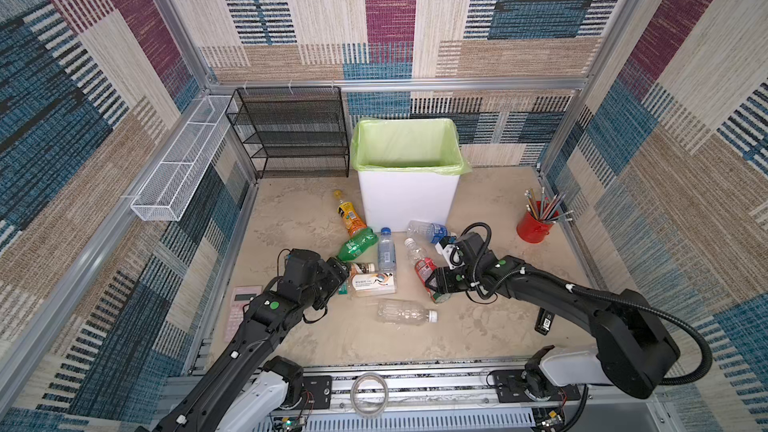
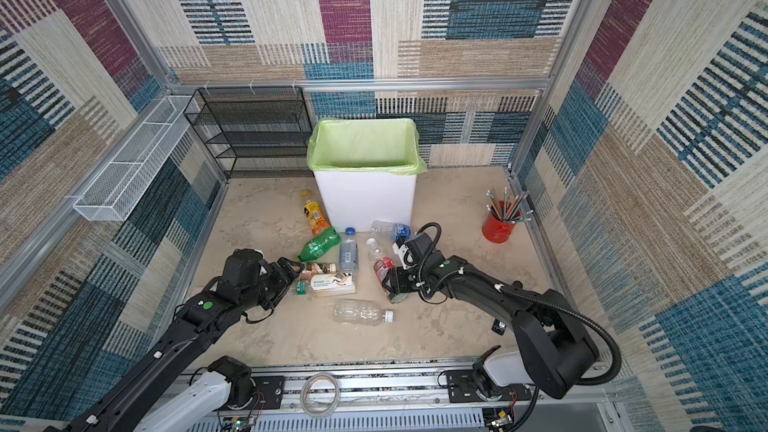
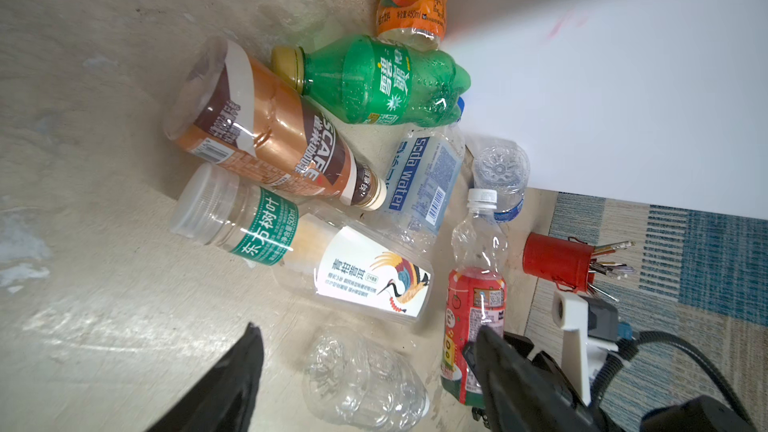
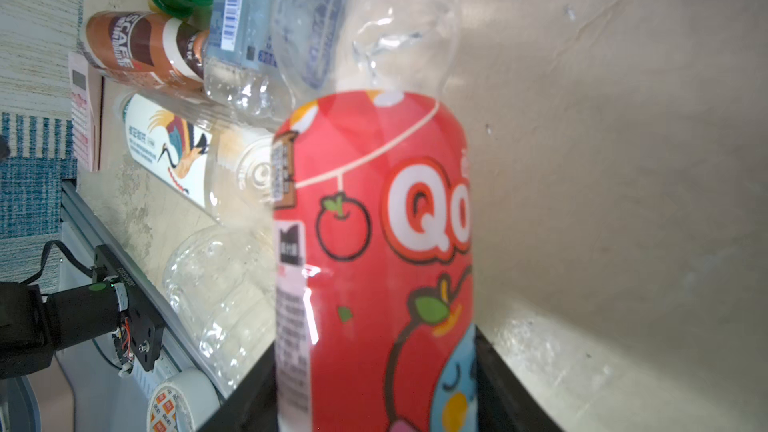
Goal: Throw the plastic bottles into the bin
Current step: 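Lift the Qoo bottle with the right gripper toward the bin, then open the right gripper over the bin to drop the Qoo bottle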
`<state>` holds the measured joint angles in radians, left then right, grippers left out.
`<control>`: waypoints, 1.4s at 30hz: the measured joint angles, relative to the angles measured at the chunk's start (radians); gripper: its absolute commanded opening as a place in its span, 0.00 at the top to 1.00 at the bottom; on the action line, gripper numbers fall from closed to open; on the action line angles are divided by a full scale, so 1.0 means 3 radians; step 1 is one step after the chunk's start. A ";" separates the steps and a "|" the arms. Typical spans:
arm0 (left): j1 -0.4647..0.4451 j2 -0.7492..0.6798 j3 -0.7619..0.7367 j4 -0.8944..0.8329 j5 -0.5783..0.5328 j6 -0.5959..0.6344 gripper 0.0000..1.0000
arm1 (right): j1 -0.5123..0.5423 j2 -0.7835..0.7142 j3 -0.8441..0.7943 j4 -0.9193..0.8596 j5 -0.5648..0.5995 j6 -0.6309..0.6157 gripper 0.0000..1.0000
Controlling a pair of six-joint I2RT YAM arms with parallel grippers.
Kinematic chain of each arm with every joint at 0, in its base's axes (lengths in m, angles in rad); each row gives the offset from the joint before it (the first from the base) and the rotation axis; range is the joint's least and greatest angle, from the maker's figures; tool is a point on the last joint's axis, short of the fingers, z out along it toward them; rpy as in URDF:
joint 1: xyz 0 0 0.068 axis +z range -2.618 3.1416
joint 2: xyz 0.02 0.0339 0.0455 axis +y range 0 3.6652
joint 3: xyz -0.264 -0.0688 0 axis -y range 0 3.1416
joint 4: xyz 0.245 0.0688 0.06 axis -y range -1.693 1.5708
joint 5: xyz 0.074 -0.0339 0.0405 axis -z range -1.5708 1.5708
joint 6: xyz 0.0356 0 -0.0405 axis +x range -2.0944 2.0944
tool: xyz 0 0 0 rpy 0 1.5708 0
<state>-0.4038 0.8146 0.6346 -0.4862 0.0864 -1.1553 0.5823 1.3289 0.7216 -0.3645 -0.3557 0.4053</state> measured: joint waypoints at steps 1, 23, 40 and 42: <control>-0.0001 0.0005 0.0005 0.0003 0.0000 0.0000 0.20 | -0.0001 -0.0098 -0.0048 -0.0024 0.0001 0.0008 0.41; -0.0001 0.0216 0.0155 0.0065 0.0083 0.0003 0.20 | -0.0769 -0.1673 0.0196 -0.0240 -0.0308 0.0238 0.38; -0.0001 0.0022 0.0193 0.0050 0.0067 0.0003 0.20 | -0.0961 0.2289 0.6179 -0.0178 -0.0409 0.0759 0.05; -0.0001 -0.0001 0.0193 0.0032 0.0062 0.0003 0.20 | -0.1058 0.2450 0.6355 -0.0123 -0.0322 0.0823 0.07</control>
<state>-0.4042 0.8143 0.6926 -0.4767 0.1051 -1.1545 0.2649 2.0640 2.6282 -0.4015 -0.4522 0.6521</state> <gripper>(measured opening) 0.803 0.950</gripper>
